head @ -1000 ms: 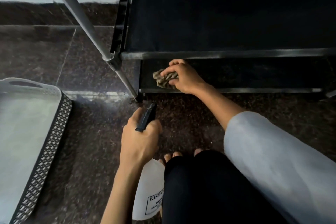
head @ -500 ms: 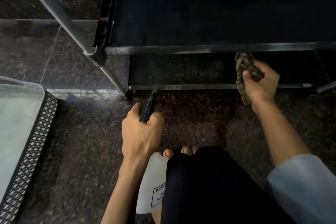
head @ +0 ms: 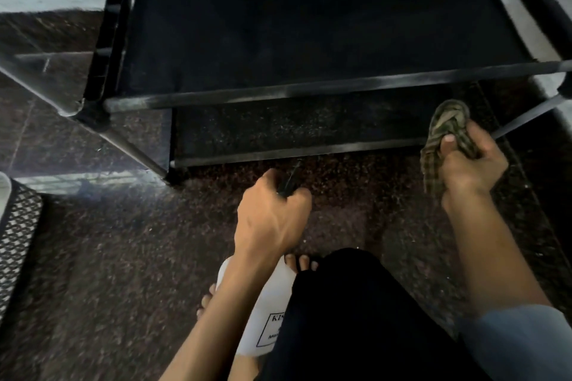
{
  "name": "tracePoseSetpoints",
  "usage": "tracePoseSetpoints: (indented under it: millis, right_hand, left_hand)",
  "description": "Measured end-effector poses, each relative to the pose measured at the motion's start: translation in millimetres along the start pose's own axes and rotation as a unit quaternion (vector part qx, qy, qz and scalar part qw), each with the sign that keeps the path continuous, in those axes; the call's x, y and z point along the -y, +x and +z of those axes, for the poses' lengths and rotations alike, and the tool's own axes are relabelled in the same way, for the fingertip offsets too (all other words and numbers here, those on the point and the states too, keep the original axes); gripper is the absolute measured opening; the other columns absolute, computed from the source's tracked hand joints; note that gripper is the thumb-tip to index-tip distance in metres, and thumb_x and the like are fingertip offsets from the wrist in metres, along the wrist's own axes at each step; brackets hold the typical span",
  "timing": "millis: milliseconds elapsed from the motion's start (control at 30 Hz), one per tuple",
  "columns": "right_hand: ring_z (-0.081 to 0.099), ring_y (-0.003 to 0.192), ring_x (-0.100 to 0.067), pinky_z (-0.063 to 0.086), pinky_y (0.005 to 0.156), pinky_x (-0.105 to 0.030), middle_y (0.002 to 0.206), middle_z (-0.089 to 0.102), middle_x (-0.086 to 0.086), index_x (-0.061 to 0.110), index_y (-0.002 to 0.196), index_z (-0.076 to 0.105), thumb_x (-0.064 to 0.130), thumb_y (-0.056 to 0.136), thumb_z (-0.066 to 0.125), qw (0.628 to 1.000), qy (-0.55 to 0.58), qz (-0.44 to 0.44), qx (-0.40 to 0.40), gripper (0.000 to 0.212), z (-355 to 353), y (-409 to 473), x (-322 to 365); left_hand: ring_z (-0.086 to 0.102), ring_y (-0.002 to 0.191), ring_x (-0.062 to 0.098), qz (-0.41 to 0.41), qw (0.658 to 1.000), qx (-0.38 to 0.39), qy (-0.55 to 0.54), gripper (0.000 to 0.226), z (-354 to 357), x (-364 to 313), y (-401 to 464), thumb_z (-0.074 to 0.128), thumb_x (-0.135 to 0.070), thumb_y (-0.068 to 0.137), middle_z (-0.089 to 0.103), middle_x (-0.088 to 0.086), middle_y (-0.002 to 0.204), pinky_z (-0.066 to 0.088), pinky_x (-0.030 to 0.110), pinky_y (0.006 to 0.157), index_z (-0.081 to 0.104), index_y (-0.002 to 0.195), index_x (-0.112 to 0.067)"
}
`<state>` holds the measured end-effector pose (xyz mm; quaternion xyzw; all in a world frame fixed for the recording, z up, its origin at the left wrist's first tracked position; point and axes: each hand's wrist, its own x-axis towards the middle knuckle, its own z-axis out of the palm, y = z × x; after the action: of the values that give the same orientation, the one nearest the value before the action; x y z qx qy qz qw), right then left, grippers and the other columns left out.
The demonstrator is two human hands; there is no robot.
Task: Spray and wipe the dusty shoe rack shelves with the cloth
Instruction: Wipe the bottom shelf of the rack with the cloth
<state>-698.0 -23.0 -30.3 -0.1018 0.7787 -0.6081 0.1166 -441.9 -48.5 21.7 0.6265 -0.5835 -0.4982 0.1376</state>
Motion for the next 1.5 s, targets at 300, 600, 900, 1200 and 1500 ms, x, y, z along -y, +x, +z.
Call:
tracePoseSetpoints:
  millis: [300, 600, 900, 1200, 1500]
  right_hand:
    - [0.061, 0.106, -0.01, 0.048, 0.095, -0.019, 0.115, 0.061, -0.001, 0.007, 0.125, 0.059, 0.003, 0.087, 0.063, 1.0, 0.023, 0.004, 0.006, 0.038, -22, 13, -1]
    - [0.062, 0.11, -0.014, 0.048, 0.097, -0.026, 0.121, 0.063, -0.008, 0.007, 0.124, 0.06, 0.003, 0.088, 0.062, 1.0, 0.013, 0.007, 0.015, 0.036, -30, 22, -7]
    - [0.06, 0.113, -0.017, 0.049, 0.098, -0.029, 0.123, 0.062, -0.01, 0.008, 0.121, 0.062, 0.002, 0.087, 0.063, 0.999, 0.006, 0.009, 0.033, 0.034, -26, 18, -15]
    - [0.049, 0.112, -0.009, 0.033, 0.092, -0.003, 0.124, 0.05, -0.005, 0.015, 0.13, 0.056, 0.004, 0.085, 0.066, 0.917, -0.211, -0.201, 0.273, 0.048, 28, 5, 1]
    - [0.055, 0.112, -0.019, 0.033, 0.092, -0.018, 0.119, 0.06, -0.003, 0.016, 0.111, 0.07, 0.005, 0.08, 0.071, 0.73, -0.351, -0.3, 0.504, 0.032, 157, -43, 13]
  left_hand:
    - [0.066, 0.072, 0.032, 0.011, 0.996, 0.077, 0.038, 0.012, 38, -26, 5, 0.055, -0.023, 0.08, 0.066, 0.007, 0.077, 0.056, 0.043, 0.073, 0.06, 0.086, -0.014]
    - [0.066, 0.08, 0.033, 0.04, 0.992, 0.105, 0.063, 0.017, 69, -69, 11, 0.056, -0.026, 0.081, 0.067, 0.009, 0.082, 0.054, 0.039, 0.079, 0.064, 0.086, -0.012]
    - [0.067, 0.087, 0.036, 0.019, 0.996, 0.073, 0.057, 0.021, 58, -74, 20, 0.056, -0.026, 0.079, 0.069, 0.012, 0.092, 0.056, 0.045, 0.084, 0.069, 0.09, -0.013]
    - [0.05, 0.032, 0.005, -0.042, 0.999, -0.001, -0.015, 0.005, -24, -21, 22, 0.057, -0.011, 0.081, 0.053, 0.0, 0.056, 0.04, 0.019, 0.043, 0.056, 0.078, -0.007]
    - [0.062, 0.08, 0.034, -0.118, 0.989, -0.054, -0.069, 0.093, -84, 40, 17, 0.052, -0.029, 0.048, 0.067, 0.016, 0.094, 0.055, 0.047, 0.08, 0.037, 0.14, -0.028]
